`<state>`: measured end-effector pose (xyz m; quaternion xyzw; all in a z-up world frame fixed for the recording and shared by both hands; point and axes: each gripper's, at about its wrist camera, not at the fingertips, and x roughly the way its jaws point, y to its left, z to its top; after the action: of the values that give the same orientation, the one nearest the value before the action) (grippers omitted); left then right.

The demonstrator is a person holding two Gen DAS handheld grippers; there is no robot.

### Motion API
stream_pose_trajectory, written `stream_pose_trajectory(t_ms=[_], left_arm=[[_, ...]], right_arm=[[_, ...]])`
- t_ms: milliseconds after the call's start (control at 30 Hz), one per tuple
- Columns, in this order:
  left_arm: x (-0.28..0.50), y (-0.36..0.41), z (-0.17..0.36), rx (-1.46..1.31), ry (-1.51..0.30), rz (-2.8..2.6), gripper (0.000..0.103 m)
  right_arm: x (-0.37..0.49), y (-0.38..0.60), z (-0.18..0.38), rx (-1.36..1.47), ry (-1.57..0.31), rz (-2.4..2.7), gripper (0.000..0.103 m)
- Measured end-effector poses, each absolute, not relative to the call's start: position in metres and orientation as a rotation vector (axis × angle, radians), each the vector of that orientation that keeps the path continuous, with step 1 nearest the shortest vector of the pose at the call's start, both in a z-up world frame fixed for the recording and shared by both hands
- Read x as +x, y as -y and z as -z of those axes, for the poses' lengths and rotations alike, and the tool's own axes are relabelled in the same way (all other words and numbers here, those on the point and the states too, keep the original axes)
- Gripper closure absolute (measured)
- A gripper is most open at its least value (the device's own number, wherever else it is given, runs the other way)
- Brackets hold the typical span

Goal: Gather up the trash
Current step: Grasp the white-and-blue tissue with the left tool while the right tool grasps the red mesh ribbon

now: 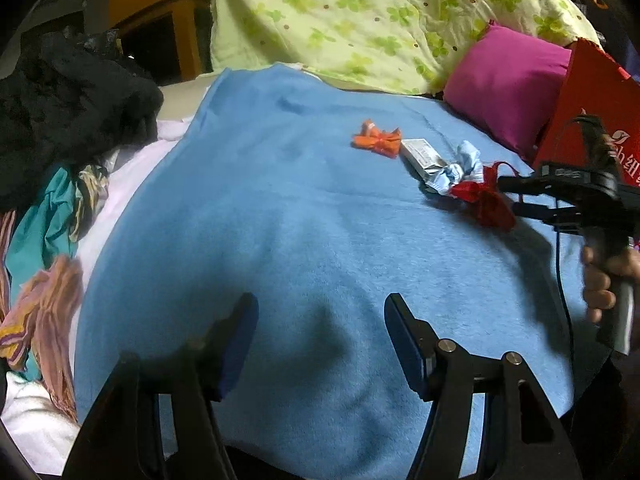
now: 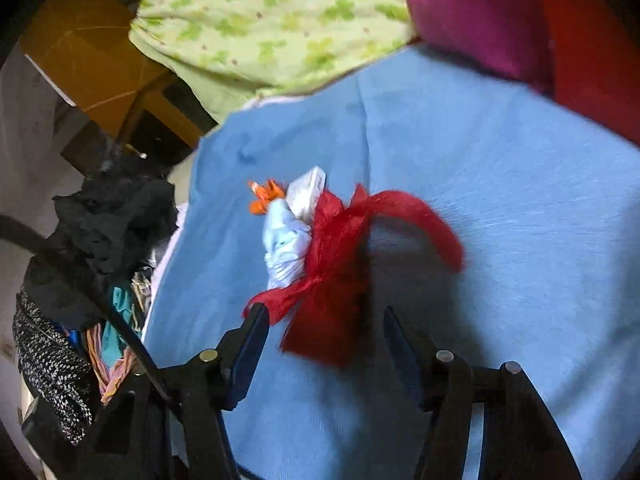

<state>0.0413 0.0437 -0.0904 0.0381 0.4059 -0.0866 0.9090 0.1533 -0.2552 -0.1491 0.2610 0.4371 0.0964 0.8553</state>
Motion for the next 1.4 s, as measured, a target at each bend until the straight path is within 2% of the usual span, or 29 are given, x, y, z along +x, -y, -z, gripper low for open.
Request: stream_pose_trajectory(t_ms=[33, 100, 133, 167, 267, 533, 733, 933, 1133, 1200, 1233, 1267, 1300, 1400], left_arm=[[0.045, -0.043, 0.09, 0.083, -0.837, 0.179, 0.037], [0.052, -0.042, 0.089, 0.089, -0.834, 0.184, 0.037], [0.057, -0.04, 0.087, 0.096, -0.829, 0.191, 0.037], [0.061, -0.038, 0.085, 0.104, -0.822, 0.196, 0.037], [0.073, -0.026, 0.079, 0.126, -0.805, 0.228, 0.037], [0.107, 0.034, 0.075, 0.184, -0.792, 0.369, 0.037], [0.139, 0.086, 0.083, 0.139, -0.874, 0.501, 0.037], [0.163, 0.132, 0.103, 0.084, -0.975, 0.534, 0.037], [0.18, 0.143, 0.129, -0.019, -1.049, 0.458, 0.037], [0.182, 0.146, 0.135, -0.042, -1.057, 0.451, 0.042], [0.183, 0.149, 0.137, -0.044, -1.055, 0.451, 0.049], [0.182, 0.152, 0.137, -0.042, -1.047, 0.456, 0.063], [0.18, 0.154, 0.136, -0.04, -1.041, 0.466, 0.069], [0.176, 0.156, 0.132, -0.019, -1.022, 0.469, 0.077]], right_arm=[[0.16, 0.251, 0.154, 0.537, -0.936, -0.202, 0.04], [0.168, 0.245, 0.162, 0.503, -0.955, -0.197, 0.049], [0.169, 0.244, 0.163, 0.48, -0.955, -0.192, 0.063], [0.169, 0.245, 0.164, 0.474, -0.956, -0.188, 0.068], [0.154, 0.263, 0.163, 0.528, -0.934, -0.203, 0.074], [0.083, 0.303, 0.139, 0.576, -0.822, -0.198, 0.074], [0.039, 0.321, 0.127, 0.492, -0.731, -0.131, 0.074], [0.034, 0.32, 0.129, 0.463, -0.695, -0.114, 0.074], [0.031, 0.322, 0.128, 0.443, -0.667, -0.105, 0.074], [0.031, 0.322, 0.128, 0.44, -0.665, -0.099, 0.075], [0.03, 0.322, 0.129, 0.438, -0.666, -0.1, 0.075], [0.03, 0.321, 0.129, 0.436, -0.666, -0.098, 0.075], [0.03, 0.321, 0.129, 0.429, -0.665, -0.095, 0.075], [0.028, 0.317, 0.127, 0.41, -0.653, -0.094, 0.075]])
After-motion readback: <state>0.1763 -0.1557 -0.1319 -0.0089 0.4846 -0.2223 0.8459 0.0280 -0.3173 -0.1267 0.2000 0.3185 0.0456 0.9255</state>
